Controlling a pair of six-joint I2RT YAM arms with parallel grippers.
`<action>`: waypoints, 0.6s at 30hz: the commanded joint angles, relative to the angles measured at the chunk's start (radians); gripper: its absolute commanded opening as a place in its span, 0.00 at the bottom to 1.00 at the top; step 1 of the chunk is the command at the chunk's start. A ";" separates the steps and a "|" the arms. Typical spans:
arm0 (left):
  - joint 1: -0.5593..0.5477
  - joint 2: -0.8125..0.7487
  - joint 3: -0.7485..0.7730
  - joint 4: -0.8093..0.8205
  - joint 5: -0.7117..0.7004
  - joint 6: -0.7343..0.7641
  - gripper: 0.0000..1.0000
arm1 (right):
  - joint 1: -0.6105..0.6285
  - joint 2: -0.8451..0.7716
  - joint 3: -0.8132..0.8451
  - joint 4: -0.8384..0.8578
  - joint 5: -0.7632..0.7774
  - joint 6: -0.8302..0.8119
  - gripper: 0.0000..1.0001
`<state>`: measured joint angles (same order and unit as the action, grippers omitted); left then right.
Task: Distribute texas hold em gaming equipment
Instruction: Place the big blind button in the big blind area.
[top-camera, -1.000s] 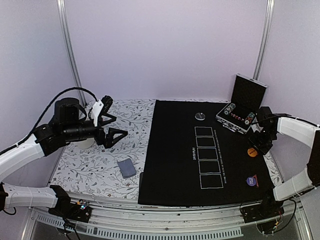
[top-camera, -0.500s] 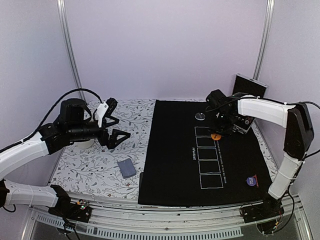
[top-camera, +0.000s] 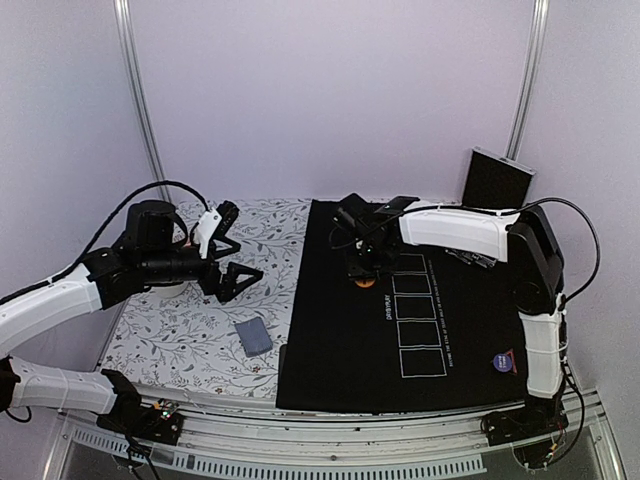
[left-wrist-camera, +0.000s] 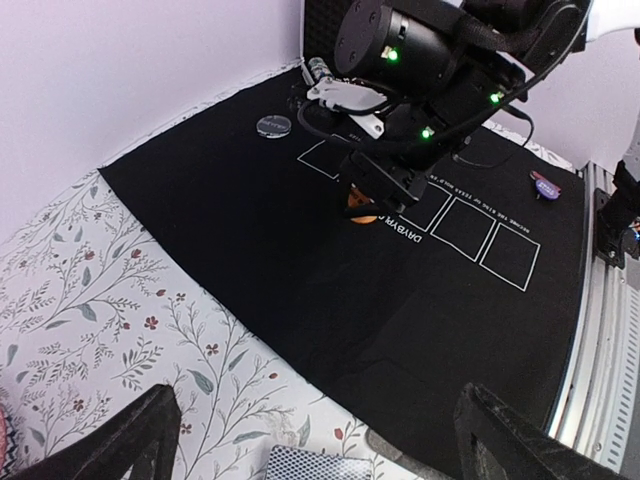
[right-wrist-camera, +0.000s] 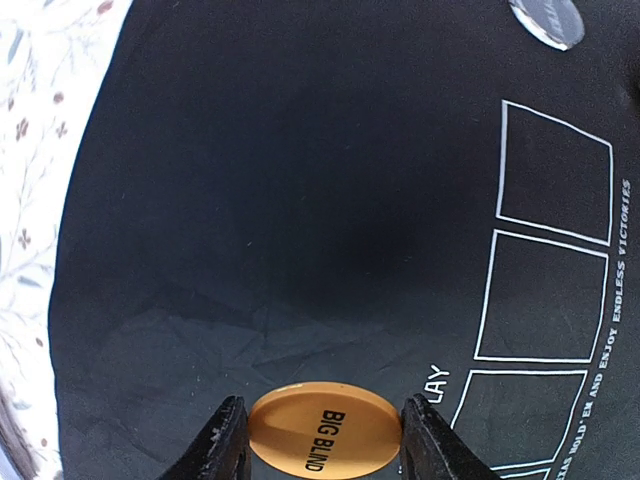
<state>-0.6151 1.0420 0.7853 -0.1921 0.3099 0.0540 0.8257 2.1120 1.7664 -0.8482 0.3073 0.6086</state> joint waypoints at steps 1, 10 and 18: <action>-0.018 0.006 -0.013 0.023 0.000 0.012 0.98 | 0.018 0.026 0.023 0.018 0.019 -0.137 0.41; -0.018 0.014 -0.011 0.024 0.002 0.003 0.98 | 0.028 -0.035 -0.045 0.032 -0.023 -0.257 0.41; -0.018 0.030 -0.009 0.022 -0.008 0.001 0.98 | 0.031 -0.031 -0.078 0.033 -0.053 -0.225 0.41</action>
<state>-0.6151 1.0569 0.7853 -0.1905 0.3050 0.0559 0.8501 2.1010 1.6760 -0.8146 0.2745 0.3836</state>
